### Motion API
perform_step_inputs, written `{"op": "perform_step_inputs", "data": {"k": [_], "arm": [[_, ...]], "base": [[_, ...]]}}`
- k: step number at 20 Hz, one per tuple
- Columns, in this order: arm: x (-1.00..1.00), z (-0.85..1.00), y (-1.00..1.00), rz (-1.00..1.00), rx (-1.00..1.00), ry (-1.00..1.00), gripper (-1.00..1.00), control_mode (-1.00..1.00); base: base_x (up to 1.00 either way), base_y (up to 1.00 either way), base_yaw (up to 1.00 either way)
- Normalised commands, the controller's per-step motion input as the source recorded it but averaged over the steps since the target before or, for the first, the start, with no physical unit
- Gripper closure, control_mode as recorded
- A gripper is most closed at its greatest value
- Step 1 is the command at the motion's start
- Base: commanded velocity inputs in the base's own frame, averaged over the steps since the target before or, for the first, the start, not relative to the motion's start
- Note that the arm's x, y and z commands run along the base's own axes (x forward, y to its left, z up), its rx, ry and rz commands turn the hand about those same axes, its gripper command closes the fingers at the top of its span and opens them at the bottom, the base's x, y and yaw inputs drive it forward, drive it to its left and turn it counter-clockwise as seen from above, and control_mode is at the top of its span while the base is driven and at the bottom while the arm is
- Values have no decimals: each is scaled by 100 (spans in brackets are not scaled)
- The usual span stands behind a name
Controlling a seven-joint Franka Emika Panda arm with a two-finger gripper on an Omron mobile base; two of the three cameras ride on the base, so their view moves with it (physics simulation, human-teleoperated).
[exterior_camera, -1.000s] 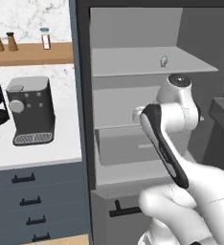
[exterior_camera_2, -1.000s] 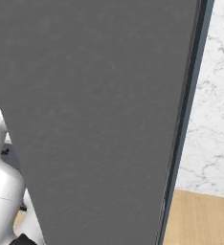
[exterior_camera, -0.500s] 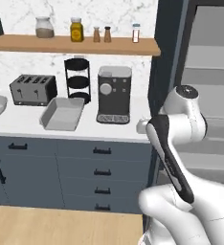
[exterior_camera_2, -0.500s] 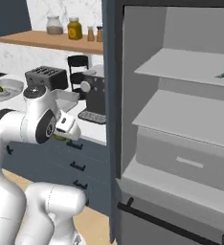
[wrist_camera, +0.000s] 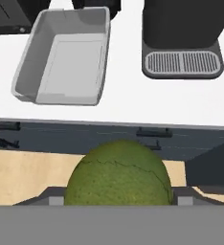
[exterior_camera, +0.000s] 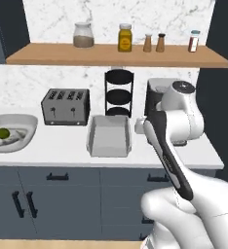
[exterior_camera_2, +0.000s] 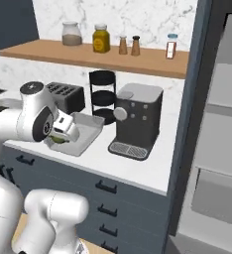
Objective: Place one lime and one fish in each tupperware on the nearby counter, to pack two identical lunches.
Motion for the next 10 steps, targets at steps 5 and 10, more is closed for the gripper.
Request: {"op": "perform_step_inputs", "data": {"k": [5,10], "arm": [[0,0,0,0,0,0,100,100],[55,-28,1,-9,-6,4,100,-100]], "base": [[38,91,-61],[18,22,-17]]}}
